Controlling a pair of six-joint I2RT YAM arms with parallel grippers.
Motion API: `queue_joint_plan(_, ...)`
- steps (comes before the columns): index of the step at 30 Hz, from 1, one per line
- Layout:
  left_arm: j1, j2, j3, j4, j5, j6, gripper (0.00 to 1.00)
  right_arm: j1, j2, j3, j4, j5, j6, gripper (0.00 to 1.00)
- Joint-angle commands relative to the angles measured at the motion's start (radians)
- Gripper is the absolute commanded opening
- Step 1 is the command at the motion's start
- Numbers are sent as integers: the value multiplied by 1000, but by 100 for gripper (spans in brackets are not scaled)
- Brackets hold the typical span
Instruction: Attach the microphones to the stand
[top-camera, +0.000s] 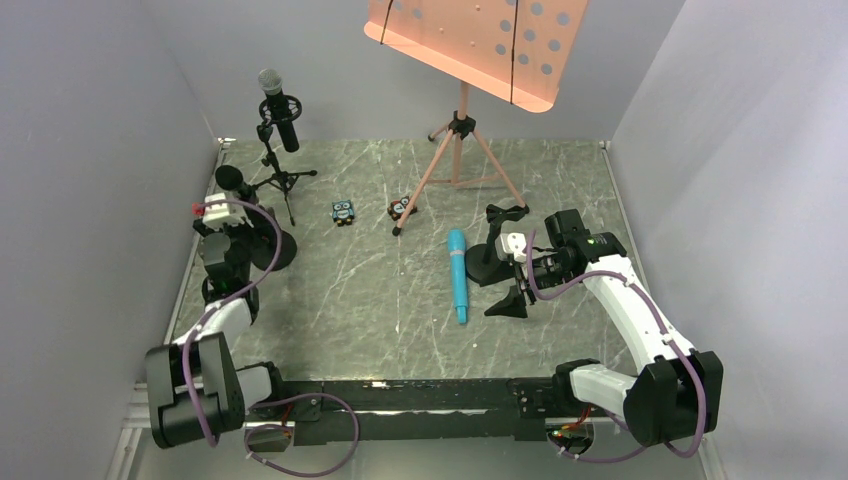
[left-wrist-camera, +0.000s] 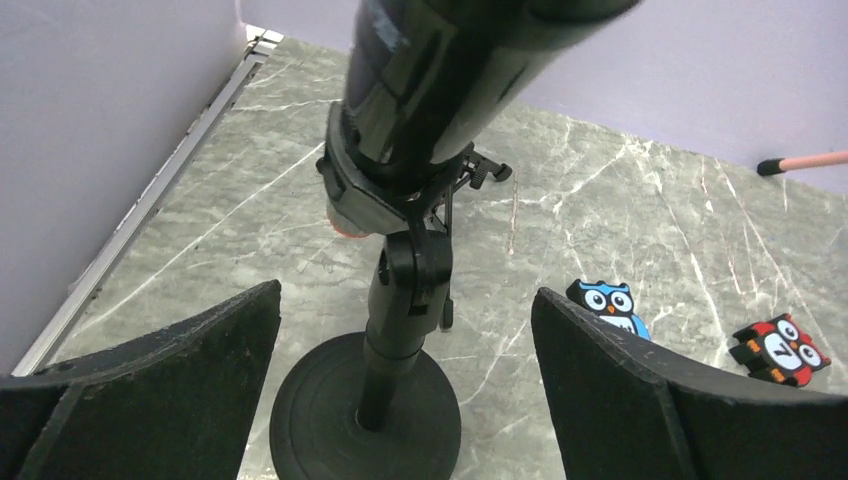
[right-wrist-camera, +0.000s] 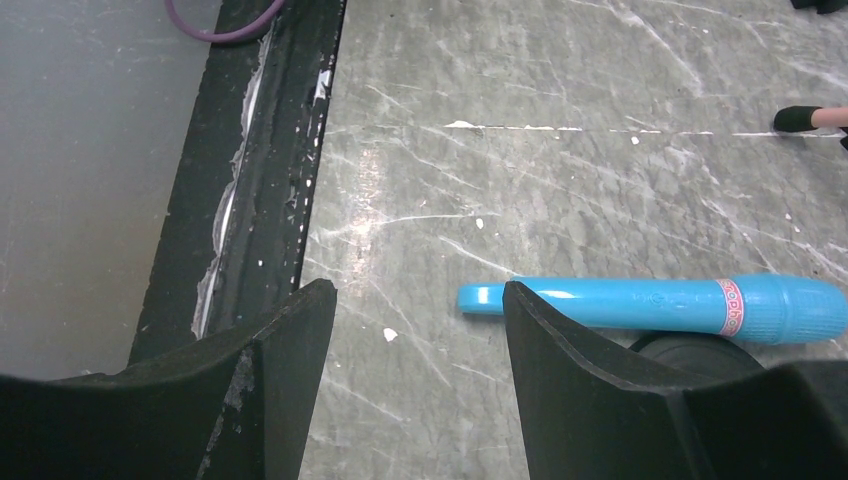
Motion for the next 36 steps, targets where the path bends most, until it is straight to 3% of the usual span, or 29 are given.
queue_joint_plan(1, -2, -118, 7, -180, -68, -90, 99, -1, -24, 32, -7, -24, -24, 68)
queue_joint_plan(11, 1, -548, 85, -821, -145, -248, 99, -117, -78, 60, -28, -67, 3, 69)
queue_joint_plan(13, 2, -609, 131, -915, -112, -216, 99, -160, -84, 88, -72, -80, -7, 69)
queue_joint_plan(17, 3, -658, 192, -1024, 119, -150, 99, -179, -98, 173, -170, -29, 10, 70)
queue_joint_plan(24, 3, -605, 207, -1082, 523, -135, 99, -244, -211, 195, -50, 74, 327, 73)
queue_joint_plan(27, -8, -600, 176, -1046, 674, -137, 99, -245, -262, 163, 45, 131, 418, 80)
queue_joint_plan(30, -65, -642, 145, -1010, 700, -150, 99, -245, -282, 112, 186, 164, 552, 89)
queue_joint_plan(33, -163, -674, 88, -950, 669, -250, 99, -245, -258, 52, 256, 93, 573, 90)
queue_joint_plan(36, -341, -672, 61, -951, 515, -329, 99, -245, -237, 6, 325, 88, 602, 90)
